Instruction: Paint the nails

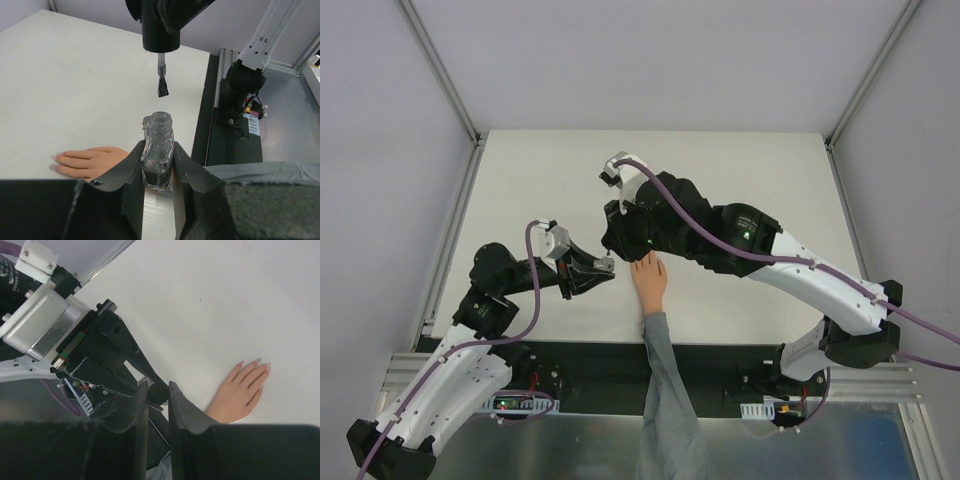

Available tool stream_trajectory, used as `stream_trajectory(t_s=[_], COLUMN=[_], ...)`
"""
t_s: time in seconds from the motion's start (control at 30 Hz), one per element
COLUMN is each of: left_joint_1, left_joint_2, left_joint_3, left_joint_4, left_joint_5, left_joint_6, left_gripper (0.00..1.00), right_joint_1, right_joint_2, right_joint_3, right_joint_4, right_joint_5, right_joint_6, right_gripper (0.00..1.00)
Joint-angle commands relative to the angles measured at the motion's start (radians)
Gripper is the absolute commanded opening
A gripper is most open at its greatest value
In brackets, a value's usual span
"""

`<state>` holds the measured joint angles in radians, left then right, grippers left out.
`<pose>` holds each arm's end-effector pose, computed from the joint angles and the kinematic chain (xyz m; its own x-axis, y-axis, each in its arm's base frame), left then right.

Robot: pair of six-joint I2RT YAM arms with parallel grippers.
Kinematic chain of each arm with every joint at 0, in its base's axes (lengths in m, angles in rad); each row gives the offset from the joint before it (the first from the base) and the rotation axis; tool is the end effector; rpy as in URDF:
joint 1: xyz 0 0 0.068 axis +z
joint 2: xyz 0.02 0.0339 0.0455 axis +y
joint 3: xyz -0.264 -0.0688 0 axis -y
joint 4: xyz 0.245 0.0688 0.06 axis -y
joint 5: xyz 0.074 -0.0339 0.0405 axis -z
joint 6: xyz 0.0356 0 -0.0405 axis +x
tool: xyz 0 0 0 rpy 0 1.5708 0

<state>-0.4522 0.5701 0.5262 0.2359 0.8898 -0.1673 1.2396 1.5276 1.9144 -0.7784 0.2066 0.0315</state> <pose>0.1137 -0.0860 0.3236 0.0092 -0.1210 -0.9926 0.9763 0.2159 -0.0173 0.1088 0.2941 0.4837 -0.1513 -0.3451 -0.9263 -0.8596 0.5087 -0.0491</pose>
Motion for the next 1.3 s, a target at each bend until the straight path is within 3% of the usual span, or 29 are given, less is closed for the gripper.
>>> stream_trajectory(t_s=[0.0, 1.27], left_joint_1=[-0.008, -0.009], left_joint_2=[0.005, -0.016], left_joint_3=[0.009, 0.005], left_joint_4=[0.062, 0.062], left_joint_5=[0.034, 0.020], left_joint_6=[0.015, 0.011], left_gripper=[0.00, 0.00], right_joint_1=[0.001, 0.001], right_joint_2=[-0.015, -0.001], right_joint_3=[0.014, -0.067], right_joint_4=[0.057, 0.091], right_joint_5=[-0.030, -0.050], right_joint_6=[-0.010, 0.010], right_gripper=[0.00, 0.00])
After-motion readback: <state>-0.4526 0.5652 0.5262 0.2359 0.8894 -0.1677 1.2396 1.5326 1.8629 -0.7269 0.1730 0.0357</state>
